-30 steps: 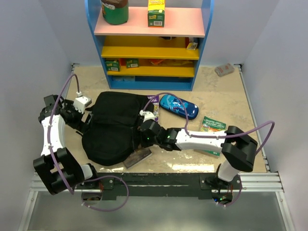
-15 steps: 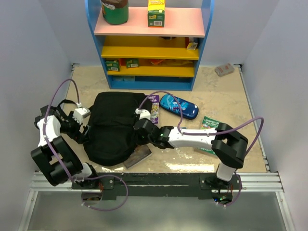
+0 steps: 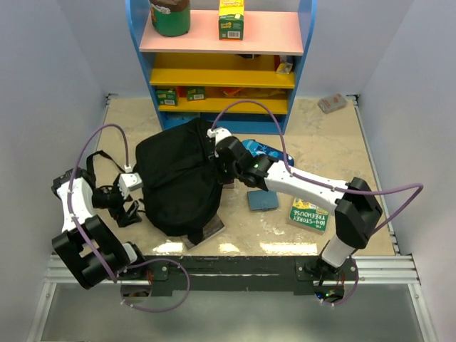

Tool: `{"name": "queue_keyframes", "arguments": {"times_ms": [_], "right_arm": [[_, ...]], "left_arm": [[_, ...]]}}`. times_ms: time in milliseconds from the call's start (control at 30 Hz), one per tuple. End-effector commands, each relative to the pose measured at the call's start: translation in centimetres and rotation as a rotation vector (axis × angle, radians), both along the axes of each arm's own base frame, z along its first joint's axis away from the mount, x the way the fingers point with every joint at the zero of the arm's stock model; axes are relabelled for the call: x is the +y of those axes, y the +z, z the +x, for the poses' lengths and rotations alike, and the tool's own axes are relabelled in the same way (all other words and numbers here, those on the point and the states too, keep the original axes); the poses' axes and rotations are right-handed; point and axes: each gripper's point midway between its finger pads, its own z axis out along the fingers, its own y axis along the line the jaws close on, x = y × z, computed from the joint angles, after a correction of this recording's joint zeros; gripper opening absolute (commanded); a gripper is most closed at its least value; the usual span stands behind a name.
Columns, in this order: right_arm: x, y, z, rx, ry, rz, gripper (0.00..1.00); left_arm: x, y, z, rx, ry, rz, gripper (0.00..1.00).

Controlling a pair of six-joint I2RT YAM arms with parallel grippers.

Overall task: Pack the student bag
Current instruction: Adjust the student bag at the center of the board.

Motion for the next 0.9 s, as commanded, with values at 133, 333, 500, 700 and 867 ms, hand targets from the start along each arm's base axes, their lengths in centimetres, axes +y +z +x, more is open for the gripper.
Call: {"name": "queue_keyframes", "arguments": {"times_ms": [133,333,500,700,867], "right_arm": [[-0.9,-1.0,-0.1,-0.042,0.304,-0.278,0.0],[-0.6,-2.6,-0.6,-0.034,0.328,-0.258,0.0],[0.1,-1.7,-1.4,-0.078,0.359,-0.186,0.0],[1.7,-0.9,-3.3,-0.179,0.465,-0.188,0.0],[1.7,-0.7,-2.9,-0.217,0.47,-0.205,0.0]], "left_arm": [[0.0,9.9,7.4,-0.311,0.073,-0.141,1.0],[2.1,15.7,15.6,-0.533,0.262,-0.206,1.0],[4.1,13.8,19.0,-0.589,0.487,-0.153,1.0],[3.7,10.0,21.2,-0.462,0.576,-0.216,1.0],[3.1,6.3,22.9,-0.342,0.586,-0.216,1.0]]}}
